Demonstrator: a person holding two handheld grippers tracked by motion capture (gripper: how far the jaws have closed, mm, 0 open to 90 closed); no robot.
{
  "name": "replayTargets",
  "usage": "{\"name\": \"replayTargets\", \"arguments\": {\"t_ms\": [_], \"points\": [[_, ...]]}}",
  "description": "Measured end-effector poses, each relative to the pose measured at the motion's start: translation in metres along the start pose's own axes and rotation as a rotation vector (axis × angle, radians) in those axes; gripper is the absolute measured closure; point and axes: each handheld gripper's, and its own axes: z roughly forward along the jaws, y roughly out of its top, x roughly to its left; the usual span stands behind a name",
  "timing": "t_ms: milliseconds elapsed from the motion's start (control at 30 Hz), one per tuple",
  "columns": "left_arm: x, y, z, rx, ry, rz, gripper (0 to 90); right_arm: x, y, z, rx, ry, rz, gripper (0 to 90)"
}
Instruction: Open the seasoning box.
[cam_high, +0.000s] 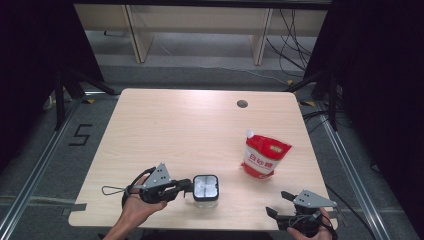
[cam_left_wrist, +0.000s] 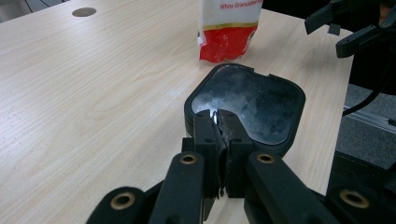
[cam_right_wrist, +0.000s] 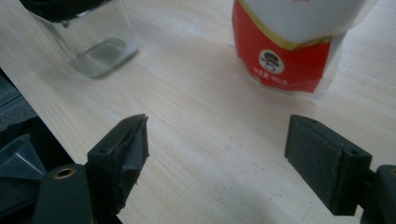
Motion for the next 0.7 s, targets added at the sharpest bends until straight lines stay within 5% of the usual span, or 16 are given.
{"name": "replayTargets", "arguments": {"t_ms": [33, 67, 100, 267, 367, 400, 500, 600, 700], "points": [[0.0, 0.0, 0.0, 0.0, 0.0, 0.0, 86.4, 0.0, 0.0, 0.0, 0.0, 0.0, 0.0, 23.4], [-0.001, 0.0, 0.0, 0.007, 0.005, 0.0, 86.5, -0.001, 0.003, 0.002, -0.026, 0.009, -0.055, 26.8], [-0.001, 0.001, 0.0, 0.008, 0.005, 0.011, 86.6, 0.003, 0.003, 0.002, -0.009, 0.01, -0.021, 28.5], [0.0, -0.001, 0.0, -0.005, 0.005, -0.001, 87.2, 0.01, 0.012, 0.006, -0.055, 0.042, -0.087, 44.1], [-0.001, -0.002, 0.0, -0.012, 0.007, -0.016, 87.5, 0.02, 0.018, 0.01, -0.052, 0.07, -0.071, 49.4], [0.0, -0.002, -0.001, -0.011, 0.006, -0.008, 87.6, 0.019, 0.021, 0.012, -0.083, 0.069, -0.125, 51.5], [-0.001, -0.003, -0.001, -0.011, 0.007, -0.002, 87.6, 0.029, 0.028, 0.016, -0.088, 0.089, -0.115, 56.2], [-0.001, -0.003, 0.0, -0.016, 0.002, -0.009, 87.7, 0.034, 0.035, 0.025, -0.101, 0.106, -0.178, 60.8], [-0.001, -0.004, 0.0, -0.02, 0.008, -0.012, 87.9, 0.042, 0.041, 0.032, -0.101, 0.127, -0.186, 65.2]]}}
